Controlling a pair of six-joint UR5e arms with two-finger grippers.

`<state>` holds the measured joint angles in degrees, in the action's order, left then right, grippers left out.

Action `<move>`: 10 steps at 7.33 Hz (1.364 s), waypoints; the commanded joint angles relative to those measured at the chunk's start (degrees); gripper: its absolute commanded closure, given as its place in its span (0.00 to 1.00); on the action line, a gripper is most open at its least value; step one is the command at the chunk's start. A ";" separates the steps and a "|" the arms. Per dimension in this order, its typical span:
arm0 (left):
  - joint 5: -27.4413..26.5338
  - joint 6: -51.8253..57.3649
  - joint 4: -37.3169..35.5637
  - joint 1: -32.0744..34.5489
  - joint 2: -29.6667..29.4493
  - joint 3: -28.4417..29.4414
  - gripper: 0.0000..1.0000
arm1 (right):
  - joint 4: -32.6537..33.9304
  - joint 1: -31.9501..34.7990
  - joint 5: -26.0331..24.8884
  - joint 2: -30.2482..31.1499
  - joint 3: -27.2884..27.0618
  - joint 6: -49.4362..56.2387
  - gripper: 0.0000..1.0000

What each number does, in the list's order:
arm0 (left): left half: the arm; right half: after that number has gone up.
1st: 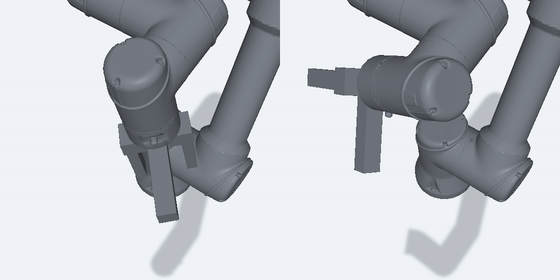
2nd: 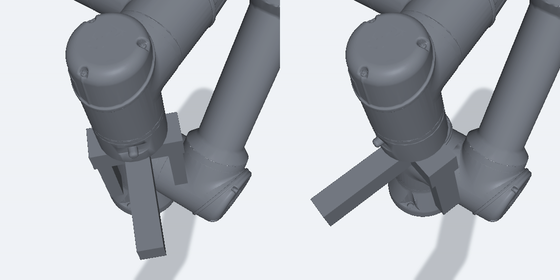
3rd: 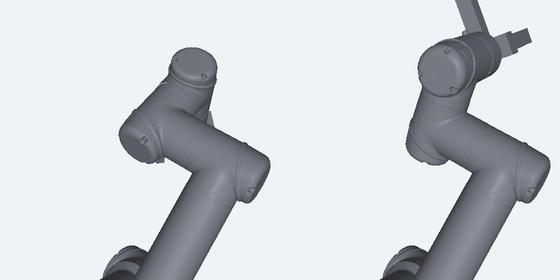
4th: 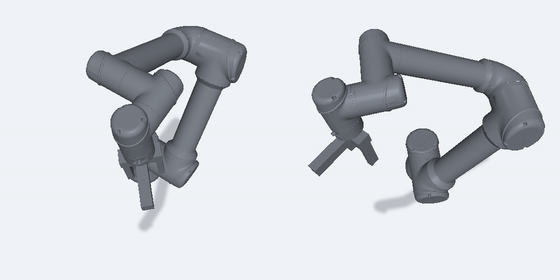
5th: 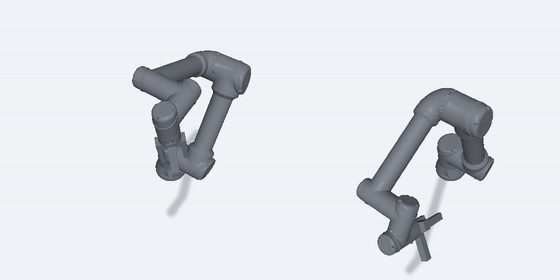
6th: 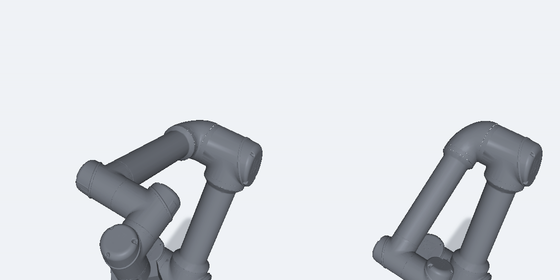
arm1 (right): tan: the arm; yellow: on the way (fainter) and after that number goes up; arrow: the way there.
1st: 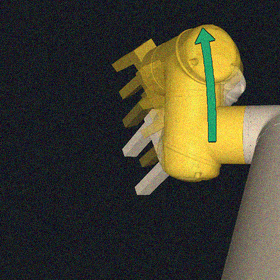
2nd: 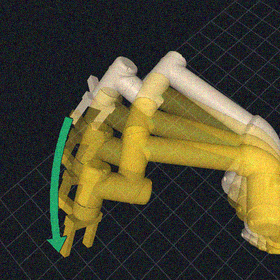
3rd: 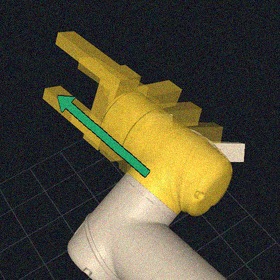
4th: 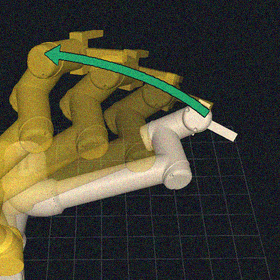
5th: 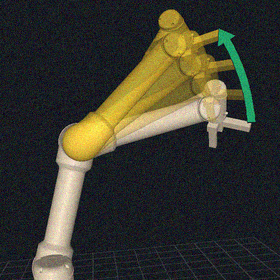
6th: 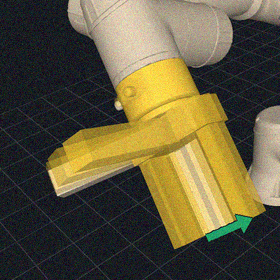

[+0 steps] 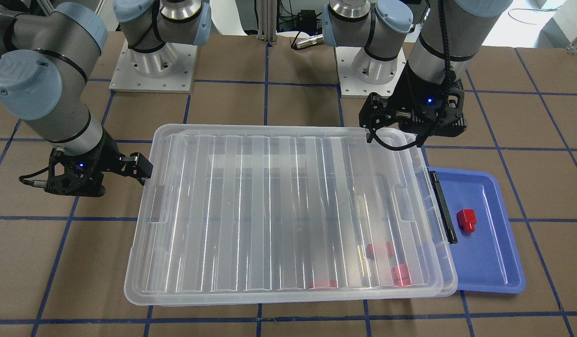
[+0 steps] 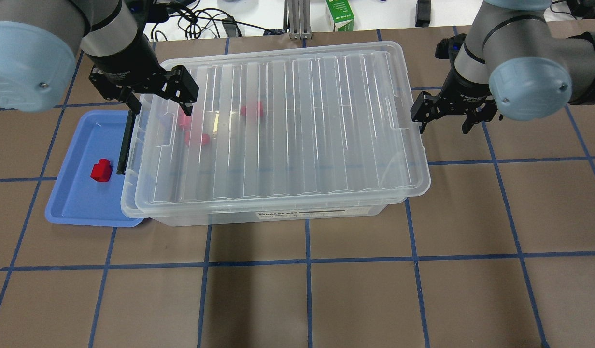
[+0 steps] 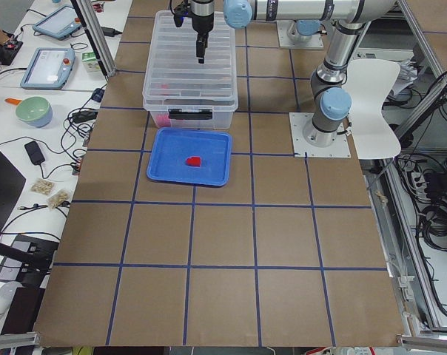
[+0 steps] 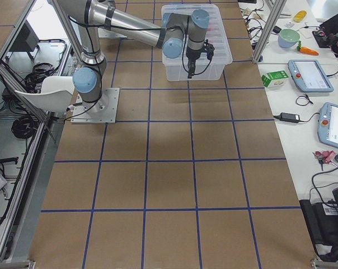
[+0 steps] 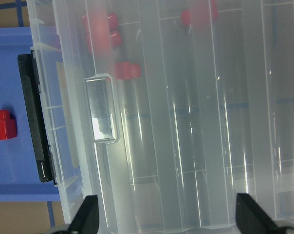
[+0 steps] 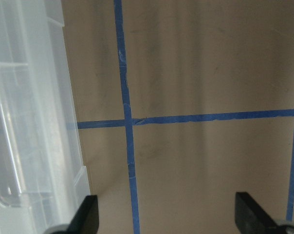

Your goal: Place red block in blue tray from box

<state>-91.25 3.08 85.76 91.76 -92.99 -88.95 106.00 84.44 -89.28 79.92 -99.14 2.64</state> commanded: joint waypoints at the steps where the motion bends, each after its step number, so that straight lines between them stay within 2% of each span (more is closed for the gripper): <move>1: -0.59 -2.02 0.02 2.01 0.00 0.09 0.00 | -2.19 -0.07 -0.11 1.20 0.70 0.00 0.00; 2: -0.68 -2.02 -0.06 2.02 -0.18 0.36 0.00 | -4.55 -0.15 -0.37 3.73 1.57 0.00 0.00; 4: -0.77 -2.02 -0.15 1.84 0.08 0.36 0.00 | -5.01 -0.15 -0.19 8.30 1.85 0.00 0.00; 5: -0.77 -2.02 -0.06 1.84 0.08 0.36 0.00 | -7.54 -0.07 -0.28 12.33 1.15 -0.35 0.00; 6: -0.77 -2.02 0.02 1.84 0.26 0.27 0.00 | -11.83 -0.07 -0.81 14.89 1.06 -5.05 0.00; 10: 0.11 -2.02 -0.06 1.14 0.44 0.36 0.00 | -11.96 1.77 -0.38 19.39 -0.88 -6.42 0.00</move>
<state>-91.35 1.06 85.73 93.17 -92.43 -88.66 93.96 85.49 -89.95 97.68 -99.94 -3.59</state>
